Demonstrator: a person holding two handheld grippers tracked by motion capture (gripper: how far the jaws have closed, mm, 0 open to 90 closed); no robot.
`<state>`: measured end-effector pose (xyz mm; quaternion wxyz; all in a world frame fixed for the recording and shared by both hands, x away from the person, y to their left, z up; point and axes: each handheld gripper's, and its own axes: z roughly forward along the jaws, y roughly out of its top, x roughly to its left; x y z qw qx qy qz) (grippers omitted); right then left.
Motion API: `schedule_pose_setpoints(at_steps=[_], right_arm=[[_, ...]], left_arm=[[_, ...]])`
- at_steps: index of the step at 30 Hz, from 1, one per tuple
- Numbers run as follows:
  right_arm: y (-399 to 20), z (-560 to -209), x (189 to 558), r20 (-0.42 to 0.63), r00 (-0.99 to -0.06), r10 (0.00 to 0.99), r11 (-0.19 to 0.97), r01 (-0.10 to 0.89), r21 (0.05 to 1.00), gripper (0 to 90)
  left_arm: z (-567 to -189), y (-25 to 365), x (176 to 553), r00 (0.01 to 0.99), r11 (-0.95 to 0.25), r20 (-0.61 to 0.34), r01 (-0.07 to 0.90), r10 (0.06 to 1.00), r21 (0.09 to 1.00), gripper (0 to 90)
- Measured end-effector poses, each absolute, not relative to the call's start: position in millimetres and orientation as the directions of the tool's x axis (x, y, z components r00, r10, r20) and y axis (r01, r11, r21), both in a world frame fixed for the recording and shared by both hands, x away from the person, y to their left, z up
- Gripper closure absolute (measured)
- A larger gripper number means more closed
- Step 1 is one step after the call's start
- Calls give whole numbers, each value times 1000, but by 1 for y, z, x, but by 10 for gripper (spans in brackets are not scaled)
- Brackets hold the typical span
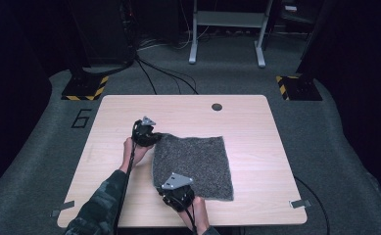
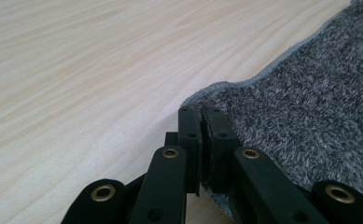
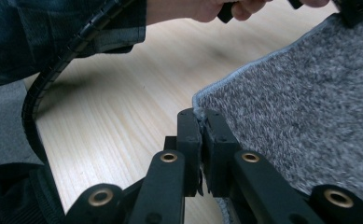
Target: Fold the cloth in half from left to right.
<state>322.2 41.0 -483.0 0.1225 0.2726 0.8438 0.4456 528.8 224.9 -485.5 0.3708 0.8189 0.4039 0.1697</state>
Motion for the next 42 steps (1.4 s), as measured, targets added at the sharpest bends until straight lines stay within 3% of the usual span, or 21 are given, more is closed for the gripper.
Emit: schedule_pose_setpoints(at_steps=[25, 42], right_arm=[[55, -424, 314, -24, -837, 546, 366, 212, 906, 863], [8, -444, 303, 13, -783, 623, 356, 298, 886, 860]], left_arm=[[-409, 233, 535, 579, -443, 95, 497, 810, 747, 867], [-420, 163, 543, 663, -520, 106, 467, 741, 715, 864]])
